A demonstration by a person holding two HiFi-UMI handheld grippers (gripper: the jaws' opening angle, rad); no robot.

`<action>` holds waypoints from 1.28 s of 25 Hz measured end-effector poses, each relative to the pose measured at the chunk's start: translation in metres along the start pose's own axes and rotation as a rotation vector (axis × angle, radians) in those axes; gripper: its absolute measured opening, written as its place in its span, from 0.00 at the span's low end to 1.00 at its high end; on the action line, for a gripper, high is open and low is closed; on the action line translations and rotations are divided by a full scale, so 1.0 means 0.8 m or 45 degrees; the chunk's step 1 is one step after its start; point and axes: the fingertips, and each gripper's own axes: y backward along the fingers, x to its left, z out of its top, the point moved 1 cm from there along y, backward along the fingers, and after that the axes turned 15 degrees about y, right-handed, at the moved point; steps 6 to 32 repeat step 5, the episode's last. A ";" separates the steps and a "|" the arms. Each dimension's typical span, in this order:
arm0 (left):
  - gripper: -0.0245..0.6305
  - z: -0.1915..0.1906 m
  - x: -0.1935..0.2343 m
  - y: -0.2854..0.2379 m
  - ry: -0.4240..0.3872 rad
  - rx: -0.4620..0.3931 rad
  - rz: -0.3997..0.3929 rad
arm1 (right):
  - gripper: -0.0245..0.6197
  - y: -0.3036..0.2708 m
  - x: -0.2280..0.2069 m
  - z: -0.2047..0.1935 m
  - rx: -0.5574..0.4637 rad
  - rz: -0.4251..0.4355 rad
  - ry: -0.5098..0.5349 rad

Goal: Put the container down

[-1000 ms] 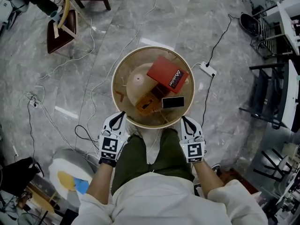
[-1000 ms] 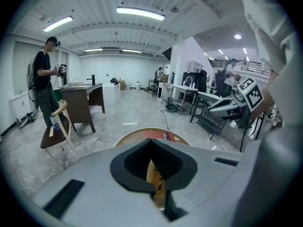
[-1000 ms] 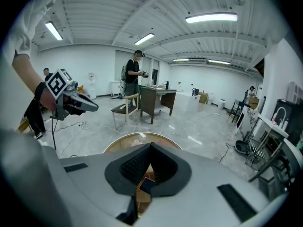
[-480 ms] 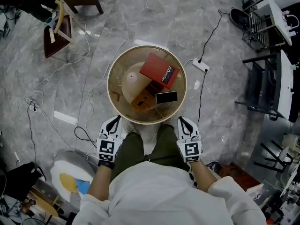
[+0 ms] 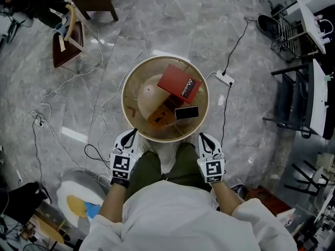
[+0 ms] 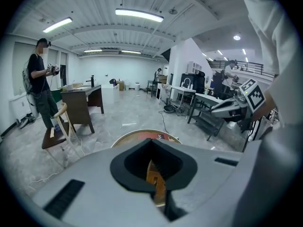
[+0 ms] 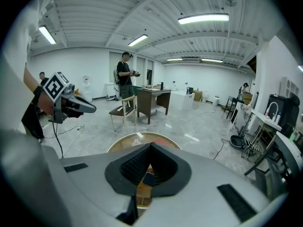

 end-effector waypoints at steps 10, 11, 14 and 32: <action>0.05 0.019 0.002 -0.007 -0.023 -0.027 -0.004 | 0.07 -0.007 -0.003 0.011 -0.020 0.005 0.008; 0.05 0.019 0.002 -0.007 -0.023 -0.027 -0.004 | 0.07 -0.007 -0.003 0.011 -0.020 0.005 0.008; 0.05 0.019 0.002 -0.007 -0.023 -0.027 -0.004 | 0.07 -0.007 -0.003 0.011 -0.020 0.005 0.008; 0.05 0.019 0.002 -0.007 -0.023 -0.027 -0.004 | 0.07 -0.007 -0.003 0.011 -0.020 0.005 0.008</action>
